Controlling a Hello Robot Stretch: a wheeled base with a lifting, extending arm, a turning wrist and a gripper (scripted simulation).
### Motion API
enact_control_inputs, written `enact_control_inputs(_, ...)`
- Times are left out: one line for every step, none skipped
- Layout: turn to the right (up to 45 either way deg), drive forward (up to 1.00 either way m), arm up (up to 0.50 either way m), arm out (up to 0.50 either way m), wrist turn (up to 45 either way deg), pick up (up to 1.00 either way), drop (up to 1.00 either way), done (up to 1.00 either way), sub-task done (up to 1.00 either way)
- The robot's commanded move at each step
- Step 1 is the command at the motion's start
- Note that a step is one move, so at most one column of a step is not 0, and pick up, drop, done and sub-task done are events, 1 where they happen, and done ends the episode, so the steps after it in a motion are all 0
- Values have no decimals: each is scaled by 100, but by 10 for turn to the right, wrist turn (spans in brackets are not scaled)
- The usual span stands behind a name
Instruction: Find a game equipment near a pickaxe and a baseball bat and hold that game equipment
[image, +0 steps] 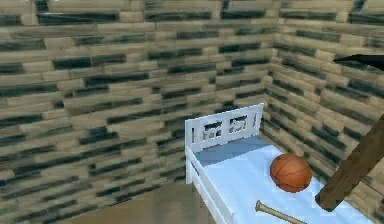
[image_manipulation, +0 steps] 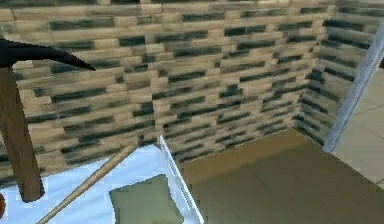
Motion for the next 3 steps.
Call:
enact_control_inputs(0, 40, 0, 0, 0, 0, 0, 0, 0)
enact_control_inputs(-390, 0, 0, 0, 0, 0, 0, 0, 0)
enact_control_inputs(0, 0, 50, 0, 0, 0, 0, 0, 0)
